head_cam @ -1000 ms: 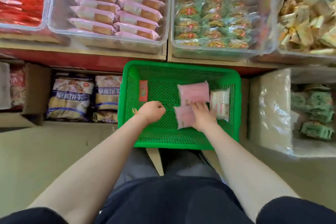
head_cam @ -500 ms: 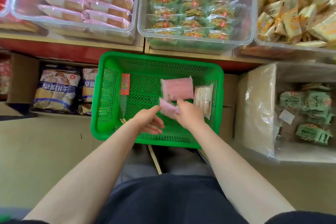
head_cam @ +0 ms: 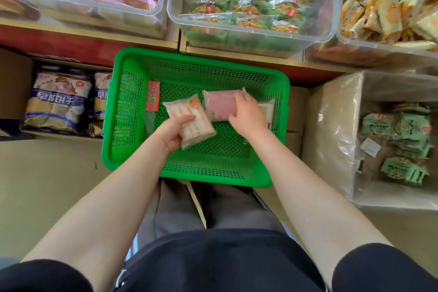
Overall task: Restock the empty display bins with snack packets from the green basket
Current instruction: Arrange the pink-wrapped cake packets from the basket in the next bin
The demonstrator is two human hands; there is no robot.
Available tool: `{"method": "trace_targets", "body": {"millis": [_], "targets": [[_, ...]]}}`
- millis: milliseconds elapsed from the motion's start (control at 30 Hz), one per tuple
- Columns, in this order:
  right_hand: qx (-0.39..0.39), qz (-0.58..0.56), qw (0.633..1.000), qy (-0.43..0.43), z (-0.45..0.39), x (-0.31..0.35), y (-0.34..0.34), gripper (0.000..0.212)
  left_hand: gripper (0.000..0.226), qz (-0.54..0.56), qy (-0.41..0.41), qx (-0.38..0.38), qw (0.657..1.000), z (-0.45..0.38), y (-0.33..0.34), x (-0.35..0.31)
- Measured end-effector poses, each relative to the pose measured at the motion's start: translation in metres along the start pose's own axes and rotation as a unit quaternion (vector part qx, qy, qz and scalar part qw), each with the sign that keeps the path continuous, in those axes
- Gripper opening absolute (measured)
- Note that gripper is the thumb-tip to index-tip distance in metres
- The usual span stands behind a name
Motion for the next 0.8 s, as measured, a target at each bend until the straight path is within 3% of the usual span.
{"method": "trace_targets", "body": {"millis": [200,267,400,533,600,667,700,733,800], "targets": [[0.054,0.156,0.986,-0.031,-0.024,0.004,0.050,0.100,0.034,-0.025,0.003,-0.001,1.000,-0.009,-0.017,0.007],[0.049,0.206,0.977,-0.024,-0.026,0.015,0.054,0.095,0.039,-0.026,0.003,-0.011,1.000,-0.011,-0.024,0.006],[0.038,0.234,0.970,-0.048,-0.031,0.032,0.062,0.066,0.041,-0.025,0.013,-0.035,0.999,-0.013,-0.032,0.001],[0.024,0.170,0.982,-0.079,-0.032,0.038,0.055,0.076,0.036,-0.018,0.019,-0.040,0.999,-0.015,-0.034,-0.005],[0.030,0.096,0.994,-0.050,-0.033,0.034,0.048,0.090,0.036,-0.015,0.020,-0.042,0.999,-0.015,-0.037,-0.009],[0.067,-0.066,0.995,0.029,-0.030,0.022,0.036,0.096,0.030,-0.004,0.023,-0.043,0.999,-0.011,-0.038,-0.015],[0.098,-0.174,0.977,0.072,-0.024,0.017,0.030,0.093,0.023,0.007,0.023,-0.045,0.999,-0.007,-0.039,-0.019],[0.136,-0.295,0.940,0.104,-0.016,0.016,0.027,0.085,0.017,0.015,0.023,-0.045,0.999,-0.004,-0.040,-0.022],[0.211,-0.541,0.805,0.118,0.006,0.025,0.017,0.062,0.014,0.029,0.013,-0.032,0.999,0.005,-0.039,-0.029]]}}
Point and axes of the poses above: each hand's wrist, its own z-axis away from the middle knuckle, its own y-axis out of the palm, x = y × z, the point moved 8 cm from there along -z, towards the middle knuckle, and after that the axes turned 15 degrees about z, right-handed, at the moved point
